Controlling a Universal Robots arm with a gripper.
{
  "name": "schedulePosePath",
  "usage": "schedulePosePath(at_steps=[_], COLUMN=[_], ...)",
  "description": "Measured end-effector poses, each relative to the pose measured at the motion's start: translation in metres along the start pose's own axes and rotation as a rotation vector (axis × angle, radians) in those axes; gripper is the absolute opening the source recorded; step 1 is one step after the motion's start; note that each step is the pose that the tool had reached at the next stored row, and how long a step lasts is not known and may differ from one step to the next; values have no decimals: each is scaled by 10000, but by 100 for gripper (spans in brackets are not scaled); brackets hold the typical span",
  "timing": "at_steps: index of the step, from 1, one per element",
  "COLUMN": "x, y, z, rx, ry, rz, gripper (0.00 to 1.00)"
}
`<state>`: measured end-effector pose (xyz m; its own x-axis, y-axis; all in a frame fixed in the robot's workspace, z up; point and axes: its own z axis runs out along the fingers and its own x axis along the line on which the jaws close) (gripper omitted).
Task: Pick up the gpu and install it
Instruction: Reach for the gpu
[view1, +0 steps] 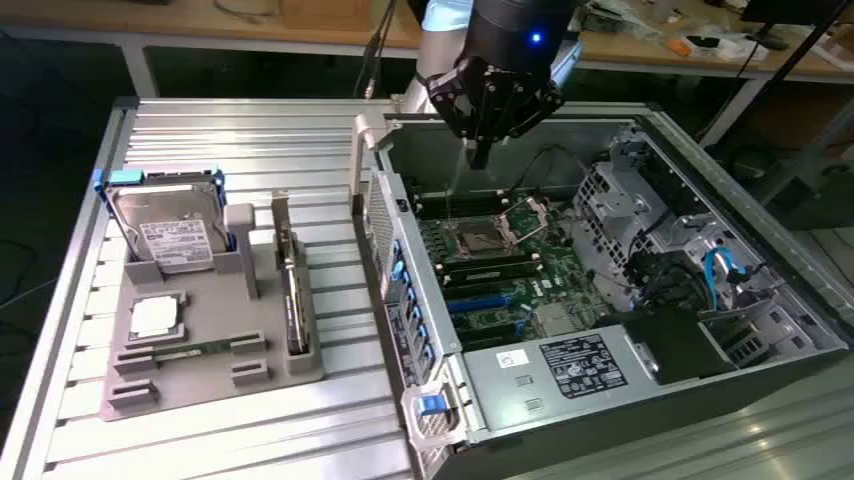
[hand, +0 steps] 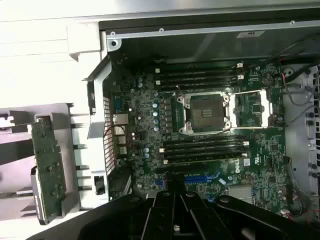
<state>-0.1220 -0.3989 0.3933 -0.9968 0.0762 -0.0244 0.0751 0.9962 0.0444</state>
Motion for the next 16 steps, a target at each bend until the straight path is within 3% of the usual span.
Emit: schedulePosePath(at_steps=[4, 10, 16], x=[300, 625, 881], y=[-23, -47, -66], z=[-8, -17, -23], rx=[-1, 0, 1], ry=[-1, 0, 1], rz=[0, 0, 0], gripper=[11, 11, 11])
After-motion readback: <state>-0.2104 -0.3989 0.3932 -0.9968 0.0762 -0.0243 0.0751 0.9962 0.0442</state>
